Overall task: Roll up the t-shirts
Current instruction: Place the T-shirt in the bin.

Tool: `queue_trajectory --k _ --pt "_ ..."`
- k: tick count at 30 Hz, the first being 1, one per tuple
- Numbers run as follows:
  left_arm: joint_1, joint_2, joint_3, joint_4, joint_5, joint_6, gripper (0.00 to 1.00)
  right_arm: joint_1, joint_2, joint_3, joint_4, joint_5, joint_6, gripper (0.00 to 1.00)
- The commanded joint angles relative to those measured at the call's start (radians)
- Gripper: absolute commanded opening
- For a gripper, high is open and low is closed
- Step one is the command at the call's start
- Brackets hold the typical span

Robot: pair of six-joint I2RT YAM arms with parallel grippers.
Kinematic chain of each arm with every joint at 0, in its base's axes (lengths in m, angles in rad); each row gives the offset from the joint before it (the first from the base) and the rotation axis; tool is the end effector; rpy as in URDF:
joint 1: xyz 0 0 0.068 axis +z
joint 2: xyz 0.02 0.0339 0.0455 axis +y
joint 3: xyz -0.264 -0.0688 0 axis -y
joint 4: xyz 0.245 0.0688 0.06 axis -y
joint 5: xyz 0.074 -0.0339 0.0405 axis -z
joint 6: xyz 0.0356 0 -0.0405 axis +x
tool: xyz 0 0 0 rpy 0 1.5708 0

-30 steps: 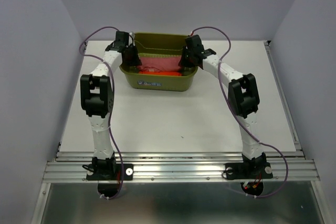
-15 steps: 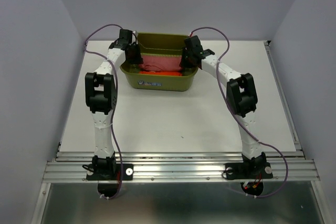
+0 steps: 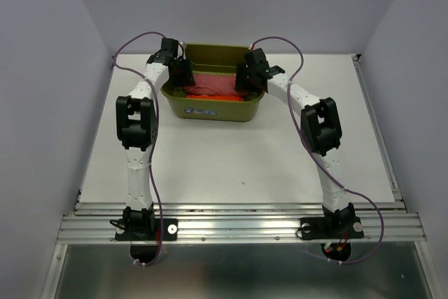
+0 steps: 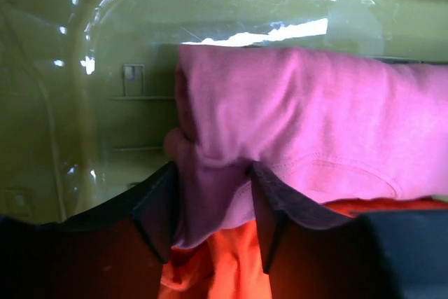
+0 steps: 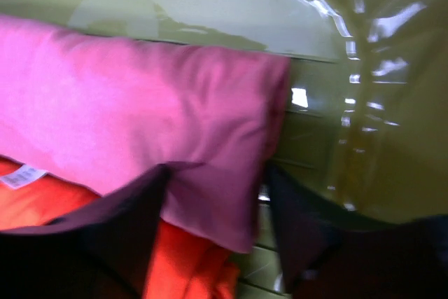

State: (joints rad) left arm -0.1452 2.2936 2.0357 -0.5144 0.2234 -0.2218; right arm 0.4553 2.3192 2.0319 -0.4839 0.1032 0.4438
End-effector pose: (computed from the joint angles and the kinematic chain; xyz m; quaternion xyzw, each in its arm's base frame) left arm 0.5180 -0.0837 0.2312 0.0082 0.9166 -0.1715 0.3611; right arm 0.4777 0.2298 0.2188 0.0148 0.9200 0.1261 0.3707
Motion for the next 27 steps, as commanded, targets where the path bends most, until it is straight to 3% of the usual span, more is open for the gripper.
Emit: queue_trajectory --k 1,4,10,19,27 --pt "0.009 -0.019 0.069 -0.044 -0.018 0.01 0.57 -0.006 -0.037 0.031 -0.022 0.041 -0.007 0.72" --pt "0.009 -0.022 0.086 -0.061 -0.012 0.012 0.7 -0.006 -0.052 0.033 -0.019 0.049 -0.002 0.88" --pt "0.009 -0.054 0.089 -0.072 -0.019 0.007 0.86 -0.006 -0.078 0.03 -0.016 0.073 0.015 0.99" --pt "0.009 -0.114 0.063 -0.033 -0.041 -0.01 0.86 -0.006 -0.176 -0.062 0.097 0.059 0.019 1.0" --pt "0.002 -0.123 0.103 -0.019 -0.021 -0.019 0.85 -0.006 -0.17 -0.016 0.099 0.072 0.009 1.0"
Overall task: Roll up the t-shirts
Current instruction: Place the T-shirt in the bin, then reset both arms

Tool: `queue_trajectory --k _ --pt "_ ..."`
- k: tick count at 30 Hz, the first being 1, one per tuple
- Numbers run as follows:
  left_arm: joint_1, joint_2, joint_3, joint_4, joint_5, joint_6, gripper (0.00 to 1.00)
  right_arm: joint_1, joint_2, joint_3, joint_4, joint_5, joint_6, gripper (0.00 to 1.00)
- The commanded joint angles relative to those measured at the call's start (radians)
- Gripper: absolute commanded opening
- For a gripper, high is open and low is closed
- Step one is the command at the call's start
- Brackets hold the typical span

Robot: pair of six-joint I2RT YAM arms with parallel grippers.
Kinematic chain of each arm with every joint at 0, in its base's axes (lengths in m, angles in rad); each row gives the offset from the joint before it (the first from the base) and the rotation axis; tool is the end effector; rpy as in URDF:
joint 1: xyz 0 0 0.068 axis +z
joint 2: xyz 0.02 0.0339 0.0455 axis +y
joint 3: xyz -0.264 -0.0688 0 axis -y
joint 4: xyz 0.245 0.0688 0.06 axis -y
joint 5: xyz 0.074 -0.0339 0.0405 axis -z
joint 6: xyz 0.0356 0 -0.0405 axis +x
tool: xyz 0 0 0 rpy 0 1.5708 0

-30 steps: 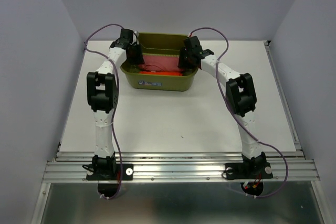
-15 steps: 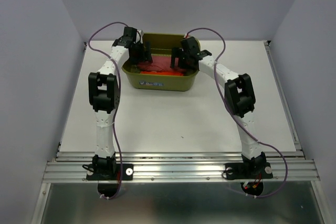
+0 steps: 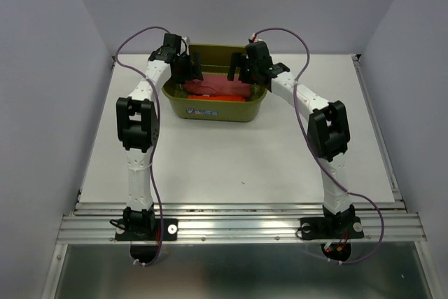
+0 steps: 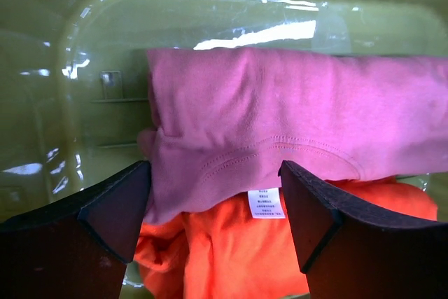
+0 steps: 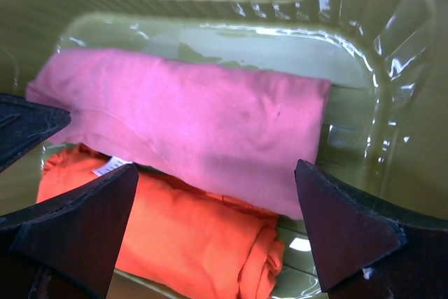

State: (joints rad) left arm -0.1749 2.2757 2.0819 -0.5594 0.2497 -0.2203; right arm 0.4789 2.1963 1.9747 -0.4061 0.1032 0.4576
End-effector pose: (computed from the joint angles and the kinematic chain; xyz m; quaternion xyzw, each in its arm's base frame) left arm 0.5127 -0.0995 0.2521 0.0288 0.9113 -0.1895 0.3643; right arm 0.4590 0.2342 0.2679 0.0140 0.8899 0.1637 0.4256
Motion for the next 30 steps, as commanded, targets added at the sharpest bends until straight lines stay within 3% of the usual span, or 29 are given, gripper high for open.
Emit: queue_trajectory --k 1,20,26,30 --pt "0.031 -0.107 0.061 0.024 -0.049 -0.021 0.86 -0.029 -0.046 0.049 0.023 0.073 -0.007 1.0" --pt "0.032 -0.168 0.168 -0.013 -0.078 -0.016 0.86 -0.029 -0.106 0.053 0.023 0.119 -0.04 1.0" --pt "0.031 -0.219 0.158 -0.004 -0.04 -0.021 0.85 -0.029 -0.153 0.036 0.033 0.109 -0.06 1.0" --pt "0.032 -0.291 0.069 0.059 0.022 -0.031 0.85 -0.029 -0.214 -0.023 0.088 0.075 -0.082 1.0"
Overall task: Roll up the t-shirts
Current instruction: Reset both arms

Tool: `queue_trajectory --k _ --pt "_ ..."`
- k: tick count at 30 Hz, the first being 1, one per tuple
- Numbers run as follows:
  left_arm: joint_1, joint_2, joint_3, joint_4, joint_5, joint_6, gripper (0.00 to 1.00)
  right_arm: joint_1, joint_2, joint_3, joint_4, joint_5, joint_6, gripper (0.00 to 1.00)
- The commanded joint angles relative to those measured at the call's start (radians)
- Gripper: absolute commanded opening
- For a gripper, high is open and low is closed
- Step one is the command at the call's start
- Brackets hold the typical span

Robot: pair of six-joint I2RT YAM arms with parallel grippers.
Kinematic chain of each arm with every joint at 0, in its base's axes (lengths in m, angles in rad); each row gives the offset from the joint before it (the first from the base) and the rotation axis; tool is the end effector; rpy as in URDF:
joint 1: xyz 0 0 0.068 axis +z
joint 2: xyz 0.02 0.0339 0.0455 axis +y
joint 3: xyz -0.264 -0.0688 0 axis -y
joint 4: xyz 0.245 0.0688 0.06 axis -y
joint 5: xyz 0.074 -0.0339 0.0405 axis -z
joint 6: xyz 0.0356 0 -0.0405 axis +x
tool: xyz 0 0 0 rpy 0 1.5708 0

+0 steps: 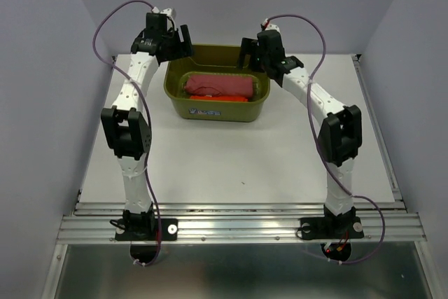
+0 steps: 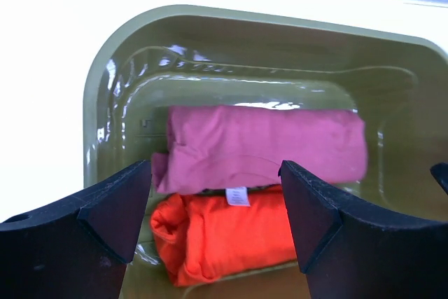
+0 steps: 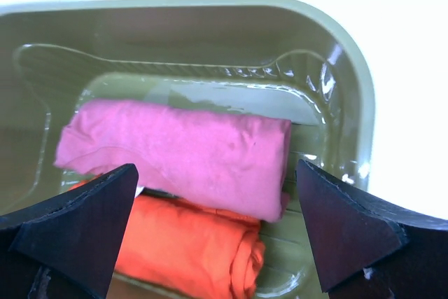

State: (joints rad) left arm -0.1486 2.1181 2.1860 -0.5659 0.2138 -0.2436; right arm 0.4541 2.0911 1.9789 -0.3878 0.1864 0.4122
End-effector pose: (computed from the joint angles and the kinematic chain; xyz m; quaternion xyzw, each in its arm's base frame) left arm 0.4868 -0.0805 0.3635 0.0139 0.8563 -0.1890 0.4805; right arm 0.4496 0.2121 0.3225 0.0295 0.8571 0.1406 0.4947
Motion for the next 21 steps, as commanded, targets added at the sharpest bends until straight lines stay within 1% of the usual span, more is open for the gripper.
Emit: queue_trajectory --k 1,5,6,9,10,12,14,15,16,17,19,21 --pt "0.004 -0.161 -0.046 0.081 0.07 -0.008 0.85 -0.005 -0.121 -0.037 0.078 -0.007 -0.038 1.0" --pt "0.004 -0.217 -0.066 0.07 0.068 -0.002 0.85 -0.005 -0.199 -0.092 0.079 0.071 -0.035 1.0" --pt "0.004 -0.236 -0.086 0.07 0.068 0.001 0.85 -0.005 -0.251 -0.147 0.095 0.131 -0.029 1.0" --pt "0.006 -0.326 -0.152 0.093 0.071 0.012 0.85 -0.005 -0.344 -0.259 0.124 0.224 -0.032 1.0" --pt "0.004 -0.38 -0.207 0.112 0.072 0.015 0.85 -0.005 -0.397 -0.325 0.127 0.281 -0.033 1.0" --pt "0.006 -0.431 -0.293 0.139 0.073 0.013 0.85 -0.005 -0.449 -0.415 0.127 0.335 -0.045 1.0" --pt "0.004 -0.5 -0.356 0.155 0.076 0.007 0.85 -0.005 -0.514 -0.488 0.127 0.36 -0.043 1.0" --pt "0.004 -0.523 -0.385 0.162 0.076 -0.002 0.85 -0.005 -0.582 -0.524 0.127 0.375 -0.039 1.0" --pt "0.004 -0.568 -0.457 0.185 0.088 -0.006 0.85 -0.005 -0.618 -0.596 0.133 0.395 -0.032 1.0" --pt "0.004 -0.59 -0.495 0.199 0.091 -0.017 0.85 -0.005 -0.685 -0.63 0.133 0.412 -0.03 1.0" --pt "0.004 -0.653 -0.598 0.233 0.096 -0.029 0.85 -0.005 -0.747 -0.719 0.119 0.447 -0.027 1.0" --pt "0.004 -0.69 -0.655 0.248 0.099 -0.039 0.85 -0.005 -0.804 -0.762 0.089 0.473 -0.015 1.0"
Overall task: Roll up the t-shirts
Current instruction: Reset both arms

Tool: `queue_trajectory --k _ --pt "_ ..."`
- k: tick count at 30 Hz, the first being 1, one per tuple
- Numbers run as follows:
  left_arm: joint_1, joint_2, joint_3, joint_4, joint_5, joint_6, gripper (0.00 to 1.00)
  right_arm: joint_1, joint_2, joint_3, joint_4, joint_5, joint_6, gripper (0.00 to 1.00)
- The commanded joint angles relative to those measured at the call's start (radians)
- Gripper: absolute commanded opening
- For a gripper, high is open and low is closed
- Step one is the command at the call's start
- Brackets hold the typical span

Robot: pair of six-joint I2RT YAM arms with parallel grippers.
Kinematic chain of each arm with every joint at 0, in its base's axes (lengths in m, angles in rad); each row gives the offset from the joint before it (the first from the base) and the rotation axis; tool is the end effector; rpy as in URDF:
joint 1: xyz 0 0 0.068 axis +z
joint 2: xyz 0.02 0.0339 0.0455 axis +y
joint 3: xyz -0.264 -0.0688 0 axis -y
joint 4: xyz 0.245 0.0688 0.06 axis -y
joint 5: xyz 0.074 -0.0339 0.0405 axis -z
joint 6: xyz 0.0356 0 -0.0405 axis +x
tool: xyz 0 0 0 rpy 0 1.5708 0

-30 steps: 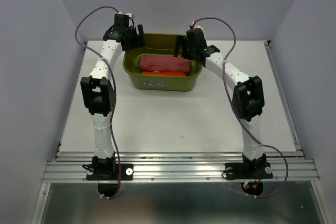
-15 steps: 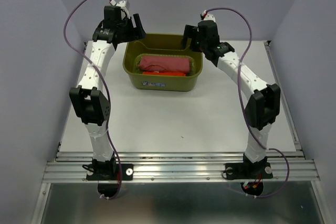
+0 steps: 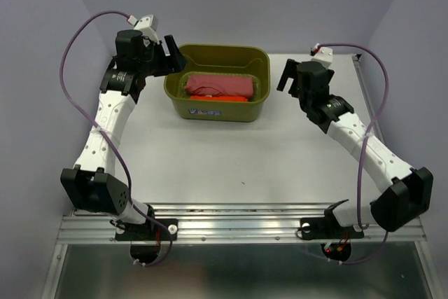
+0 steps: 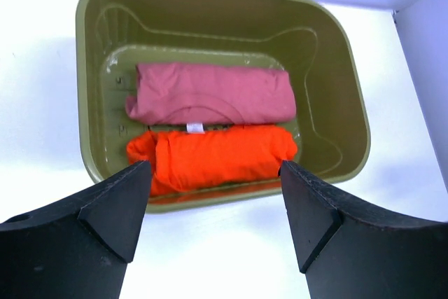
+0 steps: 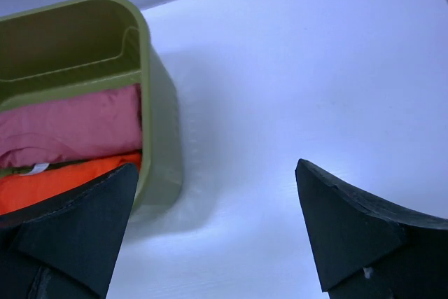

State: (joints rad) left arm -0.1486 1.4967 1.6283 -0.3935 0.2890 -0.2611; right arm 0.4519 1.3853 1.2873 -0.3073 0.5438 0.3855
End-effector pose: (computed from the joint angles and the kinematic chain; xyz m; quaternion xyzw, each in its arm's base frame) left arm 0.3347 -0.0604 0.4404 0.0434 0.7888 -0.2344 0.5665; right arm 0.2932 0.1219 0.3675 0.1210 0.8087 0.0107 0.5755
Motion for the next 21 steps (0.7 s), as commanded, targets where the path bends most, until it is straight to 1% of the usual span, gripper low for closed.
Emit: queue_trajectory --k 1,4,10,14,21 --pt "0.004 -0.087 -0.148 0.093 0.025 -0.026 0.85 -0.002 -0.15 -0.089 -0.024 0.139 0.019 1.0" --pt "0.004 -0.171 -0.224 0.114 0.013 -0.027 0.85 -0.002 -0.231 -0.163 -0.088 0.175 0.039 1.0" --pt "0.004 -0.271 -0.306 0.116 -0.05 -0.001 0.85 -0.002 -0.31 -0.264 -0.199 0.173 0.116 1.0" --pt "0.004 -0.326 -0.346 0.12 -0.082 0.0 0.85 -0.002 -0.341 -0.292 -0.22 0.151 0.151 1.0" --pt "0.004 -0.366 -0.395 0.123 -0.105 -0.023 0.85 -0.002 -0.345 -0.31 -0.23 0.137 0.171 1.0"
